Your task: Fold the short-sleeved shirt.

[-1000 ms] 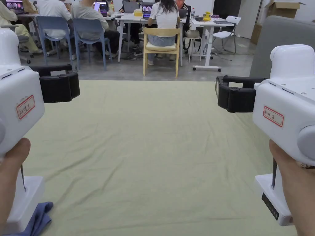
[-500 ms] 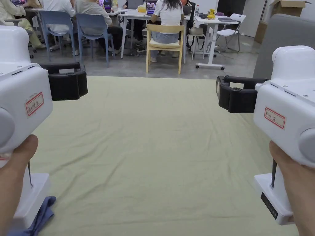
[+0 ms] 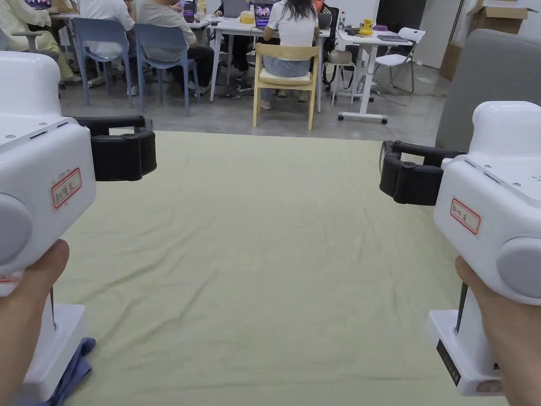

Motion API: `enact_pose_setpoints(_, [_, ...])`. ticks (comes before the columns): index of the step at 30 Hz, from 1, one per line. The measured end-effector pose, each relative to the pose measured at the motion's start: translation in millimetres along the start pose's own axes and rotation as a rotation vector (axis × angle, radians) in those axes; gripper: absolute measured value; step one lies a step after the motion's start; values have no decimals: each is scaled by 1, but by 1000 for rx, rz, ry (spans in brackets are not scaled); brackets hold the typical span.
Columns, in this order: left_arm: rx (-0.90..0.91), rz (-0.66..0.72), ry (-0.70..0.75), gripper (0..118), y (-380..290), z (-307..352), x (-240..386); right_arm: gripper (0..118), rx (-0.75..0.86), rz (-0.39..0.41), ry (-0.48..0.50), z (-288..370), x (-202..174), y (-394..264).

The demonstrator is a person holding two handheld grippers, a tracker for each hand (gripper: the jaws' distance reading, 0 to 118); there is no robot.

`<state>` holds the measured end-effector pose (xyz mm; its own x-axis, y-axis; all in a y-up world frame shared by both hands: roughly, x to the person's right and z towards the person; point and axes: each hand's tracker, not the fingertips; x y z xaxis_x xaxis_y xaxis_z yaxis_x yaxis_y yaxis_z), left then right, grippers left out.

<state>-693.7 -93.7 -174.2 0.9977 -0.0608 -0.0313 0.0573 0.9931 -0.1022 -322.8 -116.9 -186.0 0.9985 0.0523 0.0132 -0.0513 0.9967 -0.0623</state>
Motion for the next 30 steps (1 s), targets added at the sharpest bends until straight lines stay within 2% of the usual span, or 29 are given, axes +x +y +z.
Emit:
enact_pose_setpoints(2, [-4,-1,-1,118,0,-1,-1,118,-8,-17,26,0,1,1])
enact_pose_setpoints(4, [-5,-1,-6,118,0,-2,-1,118,-14,-18,4,0,-2,3])
enact_pose_setpoints(6, [-5,0,-7,118,0,-2,-1,118,-22,-3,-86,0,-8,4])
enact_pose_setpoints(8, [-1,3,-10,118,1,-2,-1,118,-9,0,-113,2,-10,3])
enact_pose_setpoints(10, [-1,16,-15,118,1,-1,-2,118,26,-19,-78,4,-9,3])
enact_pose_setpoints(12, [1,26,-15,118,1,-1,-3,118,-31,-41,-58,5,-9,6])
enact_pose_setpoints(14, [-2,30,-11,118,1,-2,-4,118,-84,-21,-51,4,-10,8])
enact_pose_setpoints(18, [-11,39,-15,118,1,-4,-4,118,-19,20,-68,5,-17,-3])
enact_pose_setpoints(20, [-13,40,-18,118,1,-5,-3,118,14,48,-6,8,-16,-7])
enact_pose_setpoints(21, [-14,37,-20,118,2,-6,-2,118,-12,29,-20,7,-16,-5])
enact_pose_setpoints(24, [-10,32,-18,118,3,-8,0,118,-141,-72,150,3,-8,-1])
enact_pose_setpoints(27, [-2,38,-13,118,3,-11,2,118,-163,-176,293,-4,-5,-9])
enact_pose_setpoints(29, [-7,32,-9,118,2,-12,3,118,-78,-148,169,-3,-6,-10])
enact_pose_setpoints(30, [-11,23,-4,118,1,-12,4,118,-59,-119,156,-4,-5,-10])
